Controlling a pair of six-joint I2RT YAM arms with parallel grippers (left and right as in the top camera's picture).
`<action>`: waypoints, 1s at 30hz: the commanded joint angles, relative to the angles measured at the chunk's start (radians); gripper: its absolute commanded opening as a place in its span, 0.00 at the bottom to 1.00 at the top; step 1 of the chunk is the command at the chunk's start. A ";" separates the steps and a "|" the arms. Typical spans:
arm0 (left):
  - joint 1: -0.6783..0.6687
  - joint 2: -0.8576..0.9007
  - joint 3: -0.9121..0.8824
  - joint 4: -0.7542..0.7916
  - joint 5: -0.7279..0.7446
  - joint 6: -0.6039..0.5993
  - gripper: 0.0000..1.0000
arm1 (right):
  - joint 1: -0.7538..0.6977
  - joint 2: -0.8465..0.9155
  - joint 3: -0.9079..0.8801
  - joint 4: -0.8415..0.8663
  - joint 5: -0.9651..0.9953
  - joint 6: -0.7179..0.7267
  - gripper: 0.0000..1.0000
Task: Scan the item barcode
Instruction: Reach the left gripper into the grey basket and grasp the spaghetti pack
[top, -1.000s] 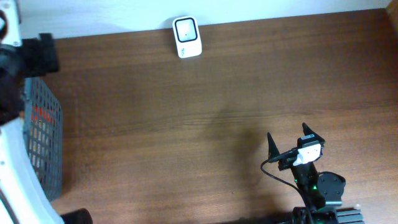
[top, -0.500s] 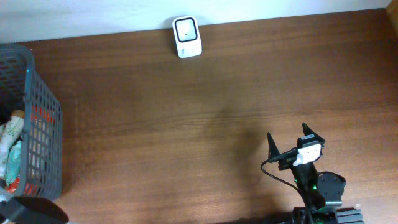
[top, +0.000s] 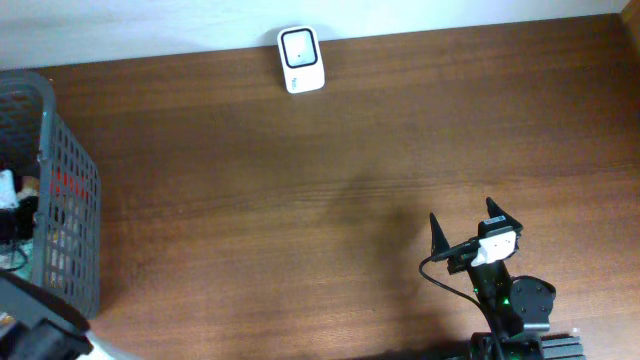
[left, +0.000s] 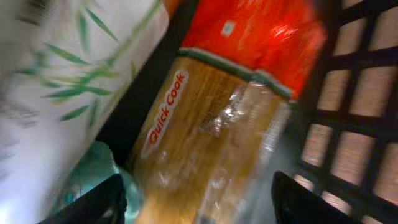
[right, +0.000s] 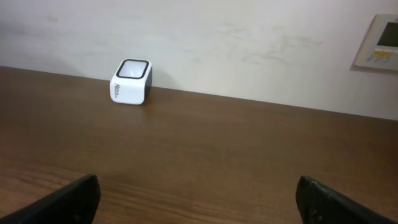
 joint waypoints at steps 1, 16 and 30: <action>0.006 0.083 -0.009 0.006 0.016 0.029 0.73 | -0.006 -0.006 -0.008 -0.001 0.002 -0.003 0.99; 0.000 0.180 0.109 -0.043 0.016 0.025 0.20 | -0.006 -0.006 -0.008 -0.001 0.002 -0.003 0.99; -0.018 0.158 0.941 -0.558 0.016 -0.055 0.06 | -0.006 -0.006 -0.008 -0.001 0.002 -0.003 0.99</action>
